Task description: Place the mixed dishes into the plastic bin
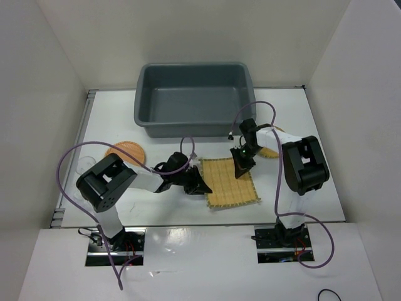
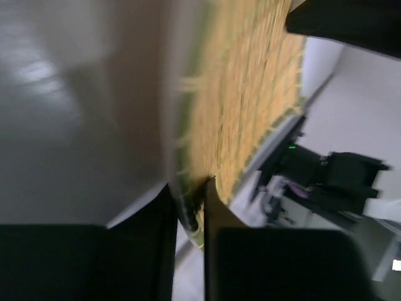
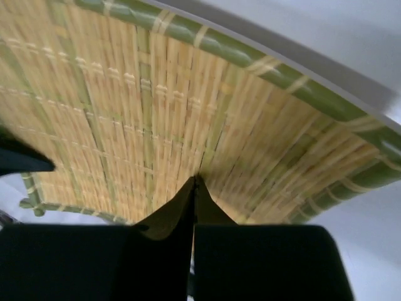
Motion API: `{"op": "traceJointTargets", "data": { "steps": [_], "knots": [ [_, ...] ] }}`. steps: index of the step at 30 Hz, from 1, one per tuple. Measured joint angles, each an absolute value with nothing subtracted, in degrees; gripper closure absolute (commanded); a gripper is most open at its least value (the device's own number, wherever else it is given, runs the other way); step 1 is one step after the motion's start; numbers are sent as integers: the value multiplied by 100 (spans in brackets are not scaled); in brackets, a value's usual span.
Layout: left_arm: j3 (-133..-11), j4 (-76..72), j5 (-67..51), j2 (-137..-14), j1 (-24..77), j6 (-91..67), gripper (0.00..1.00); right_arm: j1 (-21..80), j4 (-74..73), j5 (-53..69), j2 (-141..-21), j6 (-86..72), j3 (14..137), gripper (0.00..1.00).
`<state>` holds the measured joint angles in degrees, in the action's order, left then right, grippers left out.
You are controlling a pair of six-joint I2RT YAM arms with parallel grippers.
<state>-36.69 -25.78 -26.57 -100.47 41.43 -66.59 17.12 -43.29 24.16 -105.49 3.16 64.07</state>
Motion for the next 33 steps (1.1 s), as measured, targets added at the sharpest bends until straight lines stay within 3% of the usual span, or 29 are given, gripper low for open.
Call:
{"op": "traceJointTargets", "data": {
  "steps": [1,7,13,23,33],
  "knots": [
    [-3719,-2589,-2768,-10075,4147,-6803,100,1710,-4427,2370,-10516,340,6416,100],
    [-3931,-2674,-2860,-9957,4278,-6810,100,1664,-4504,2287,-9915,405,6182,100],
    [-4228,-1544,-2523,-9080,4606,-6316,100,1625,-4659,3260,-8296,1033,6283,99],
    [-4886,174,-2257,-7286,4414,-6143,100,-1011,-4737,4093,-7422,1461,6805,99],
    [-6104,821,-2574,-7214,3544,-6198,100,-1179,-4692,3649,-7037,1223,6646,99]
  ]
}}
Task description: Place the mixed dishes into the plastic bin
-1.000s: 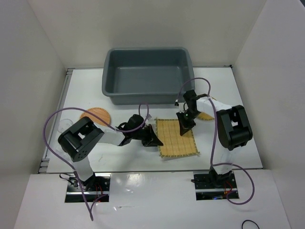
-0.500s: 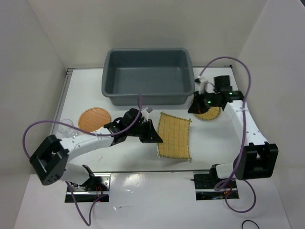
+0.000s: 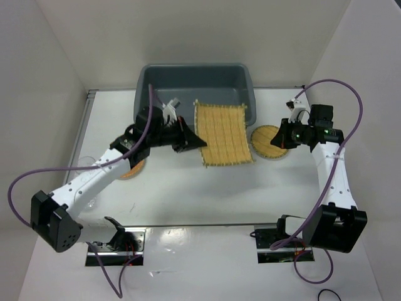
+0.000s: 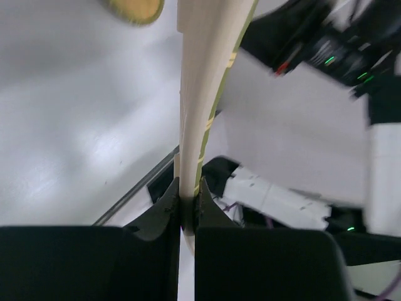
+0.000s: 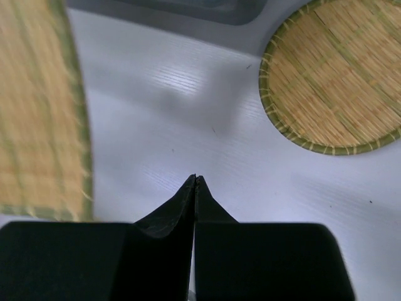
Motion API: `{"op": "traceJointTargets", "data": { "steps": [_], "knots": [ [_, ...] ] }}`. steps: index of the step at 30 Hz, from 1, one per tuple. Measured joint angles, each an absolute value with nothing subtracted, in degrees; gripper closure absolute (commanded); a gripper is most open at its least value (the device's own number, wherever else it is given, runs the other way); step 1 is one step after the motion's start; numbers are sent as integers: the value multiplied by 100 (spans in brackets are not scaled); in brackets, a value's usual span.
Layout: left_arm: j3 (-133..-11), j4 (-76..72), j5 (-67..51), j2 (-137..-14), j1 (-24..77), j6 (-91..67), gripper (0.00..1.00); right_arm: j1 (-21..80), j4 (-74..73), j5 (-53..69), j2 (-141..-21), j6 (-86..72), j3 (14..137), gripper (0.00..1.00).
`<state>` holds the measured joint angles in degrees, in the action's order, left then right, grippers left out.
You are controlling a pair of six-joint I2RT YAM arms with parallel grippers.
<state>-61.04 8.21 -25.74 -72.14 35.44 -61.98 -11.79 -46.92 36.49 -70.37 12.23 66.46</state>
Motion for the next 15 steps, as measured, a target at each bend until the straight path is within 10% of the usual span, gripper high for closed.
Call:
{"op": "traceJointTargets", "data": {
  "steps": [15],
  "knots": [
    [-11876,2235,-3634,-11542,1562,-5365,100,-1188,-4574,3212,-6921,1009,6442,99]
  ]
}}
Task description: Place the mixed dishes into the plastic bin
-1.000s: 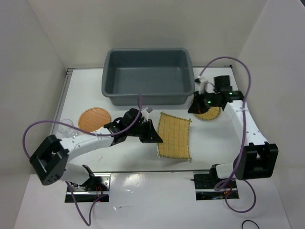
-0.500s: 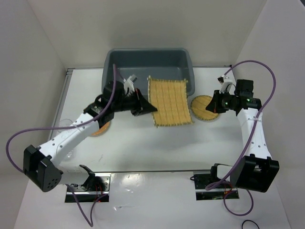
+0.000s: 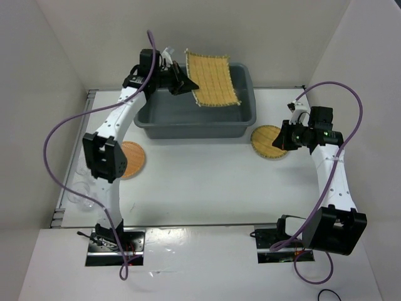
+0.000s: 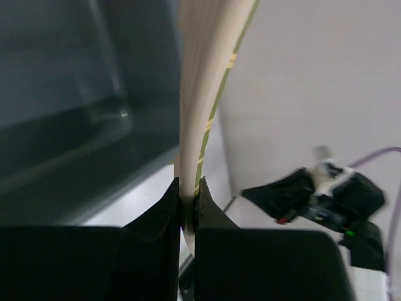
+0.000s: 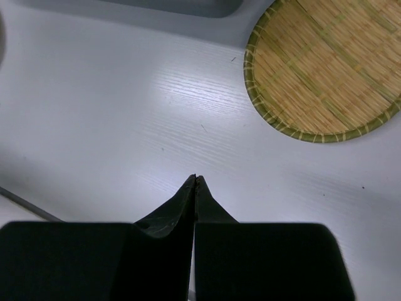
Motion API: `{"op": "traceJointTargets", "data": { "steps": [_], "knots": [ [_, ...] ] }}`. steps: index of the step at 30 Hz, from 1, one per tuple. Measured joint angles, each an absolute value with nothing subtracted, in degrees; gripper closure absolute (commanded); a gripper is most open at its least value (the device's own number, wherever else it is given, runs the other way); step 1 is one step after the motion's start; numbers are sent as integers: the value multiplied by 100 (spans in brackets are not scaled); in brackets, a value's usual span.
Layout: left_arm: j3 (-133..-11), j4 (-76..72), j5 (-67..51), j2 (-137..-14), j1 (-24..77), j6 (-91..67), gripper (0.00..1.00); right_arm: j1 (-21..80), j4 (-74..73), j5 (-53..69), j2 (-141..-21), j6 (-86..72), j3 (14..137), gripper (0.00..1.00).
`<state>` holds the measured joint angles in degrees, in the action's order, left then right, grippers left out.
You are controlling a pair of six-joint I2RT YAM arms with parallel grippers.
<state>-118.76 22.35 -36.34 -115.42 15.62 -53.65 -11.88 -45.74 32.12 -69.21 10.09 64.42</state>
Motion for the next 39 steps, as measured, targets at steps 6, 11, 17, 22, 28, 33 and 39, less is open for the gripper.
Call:
{"op": "traceJointTargets", "data": {
  "steps": [6,11,17,22,28,33,39],
  "knots": [
    [-13751,3612,-3795,-13452,1483,-4869,100,-1188,-4558,3208,-6877,1011,6436,99],
    [-16741,4794,-3898,-15485,1424,-4807,100,-1188,-4554,3218,-6873,1011,6436,99],
    [-17574,5120,-4080,-16180,1345,-4939,100,-1188,-4550,3229,-6877,1015,6436,99],
    [-17659,5122,-4139,-16389,1356,-4987,100,-1188,-4545,3232,-6899,1017,6436,94],
    [-17661,5120,-4305,-16617,1485,-4998,87,-1188,-4523,3229,-6960,1015,6410,74],
    [-17661,5133,-4388,-16674,1592,-4995,67,-1188,-4499,3109,-7000,987,6405,64],
    [-17703,5148,-4427,-16674,1645,-4952,44,-1188,-4412,2620,-7011,816,6405,40]
  ]
}}
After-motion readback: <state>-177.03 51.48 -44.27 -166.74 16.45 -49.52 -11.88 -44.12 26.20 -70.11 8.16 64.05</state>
